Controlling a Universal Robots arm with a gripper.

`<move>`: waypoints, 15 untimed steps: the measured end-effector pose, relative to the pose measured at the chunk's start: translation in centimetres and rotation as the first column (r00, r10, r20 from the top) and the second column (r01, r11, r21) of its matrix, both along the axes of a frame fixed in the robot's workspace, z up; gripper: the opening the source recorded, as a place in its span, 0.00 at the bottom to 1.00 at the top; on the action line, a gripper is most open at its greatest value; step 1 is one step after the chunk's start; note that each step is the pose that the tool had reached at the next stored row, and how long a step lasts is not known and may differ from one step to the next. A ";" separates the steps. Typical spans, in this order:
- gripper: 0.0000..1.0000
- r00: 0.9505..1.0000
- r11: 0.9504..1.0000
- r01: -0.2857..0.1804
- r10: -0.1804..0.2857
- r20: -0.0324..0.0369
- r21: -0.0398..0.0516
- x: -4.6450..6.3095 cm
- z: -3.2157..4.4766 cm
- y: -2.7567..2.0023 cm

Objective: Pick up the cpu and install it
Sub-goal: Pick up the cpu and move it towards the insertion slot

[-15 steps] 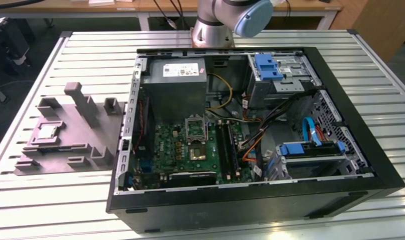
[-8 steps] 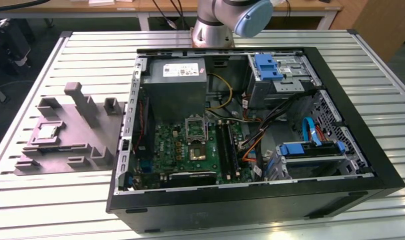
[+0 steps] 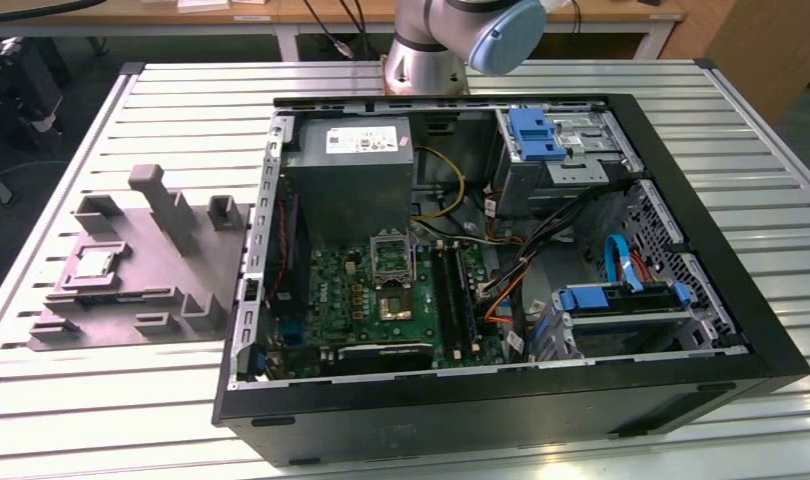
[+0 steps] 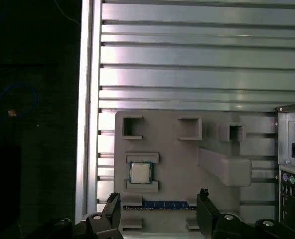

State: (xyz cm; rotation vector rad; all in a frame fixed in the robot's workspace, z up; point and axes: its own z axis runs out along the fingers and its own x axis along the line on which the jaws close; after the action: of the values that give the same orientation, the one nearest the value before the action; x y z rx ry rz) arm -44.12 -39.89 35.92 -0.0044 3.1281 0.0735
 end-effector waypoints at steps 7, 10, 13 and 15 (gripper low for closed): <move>0.71 1.000 1.000 0.000 0.000 0.000 0.000 -1.1 -0.20 0.00; 0.71 1.000 1.000 0.000 0.000 0.000 0.000 -1.4 -0.25 0.00; 0.71 1.000 1.000 0.000 0.000 0.000 0.000 -1.7 -0.30 0.00; 0.71 1.000 1.000 0.000 0.000 0.000 0.000 -1.7 -0.32 0.00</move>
State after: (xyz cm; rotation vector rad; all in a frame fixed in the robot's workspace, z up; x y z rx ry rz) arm -45.80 -39.89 35.60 -0.0046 3.1281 0.0736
